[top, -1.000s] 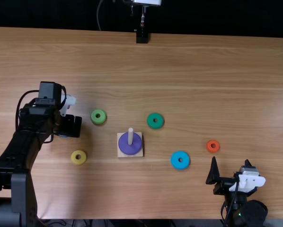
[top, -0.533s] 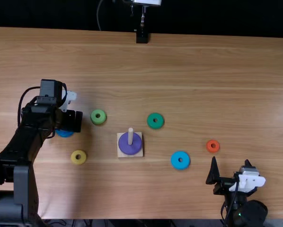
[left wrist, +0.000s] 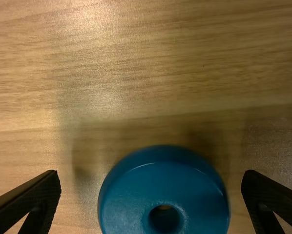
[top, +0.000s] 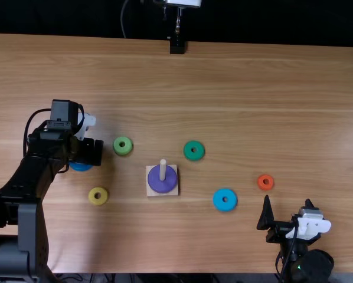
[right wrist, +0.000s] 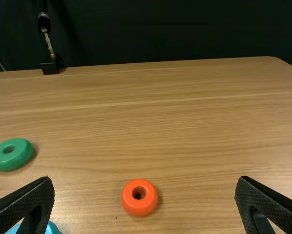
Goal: Build the Hanoi tower: stack the rings onto the peg from bottom to top in this color order: purple, dark blue, light blue, dark green, light green, yellow, orange.
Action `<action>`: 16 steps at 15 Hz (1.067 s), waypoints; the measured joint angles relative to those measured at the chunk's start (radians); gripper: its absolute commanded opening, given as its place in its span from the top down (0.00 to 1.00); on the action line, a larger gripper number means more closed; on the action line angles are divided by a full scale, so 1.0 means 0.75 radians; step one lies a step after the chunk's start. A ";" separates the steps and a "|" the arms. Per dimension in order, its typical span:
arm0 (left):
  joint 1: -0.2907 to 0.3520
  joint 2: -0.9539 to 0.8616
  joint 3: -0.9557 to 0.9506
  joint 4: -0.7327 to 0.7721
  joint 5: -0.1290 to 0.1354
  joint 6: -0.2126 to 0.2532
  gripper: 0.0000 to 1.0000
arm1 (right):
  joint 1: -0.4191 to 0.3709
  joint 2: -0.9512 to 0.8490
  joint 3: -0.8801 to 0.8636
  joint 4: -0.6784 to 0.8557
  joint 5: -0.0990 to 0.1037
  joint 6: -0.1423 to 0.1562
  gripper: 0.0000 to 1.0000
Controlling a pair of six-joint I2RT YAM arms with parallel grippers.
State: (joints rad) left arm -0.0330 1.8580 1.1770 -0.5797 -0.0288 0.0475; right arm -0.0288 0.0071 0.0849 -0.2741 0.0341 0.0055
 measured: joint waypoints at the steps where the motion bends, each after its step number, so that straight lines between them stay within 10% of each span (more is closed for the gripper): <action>1: 0.001 0.000 0.000 -0.003 -0.001 0.001 0.00 | 0.000 0.001 0.001 0.000 0.001 0.001 0.00; 14: 0.000 0.034 0.003 -0.094 0.011 -0.001 0.00 | 0.000 0.000 0.000 -0.001 0.000 -0.001 0.00; 16: 0.001 0.034 0.005 -0.119 0.017 -0.001 0.37 | 0.000 0.000 0.000 0.000 0.000 0.001 0.00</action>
State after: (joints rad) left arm -0.0326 1.8832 1.1809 -0.6685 -0.0162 0.0471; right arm -0.0288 0.0071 0.0849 -0.2741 0.0341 0.0059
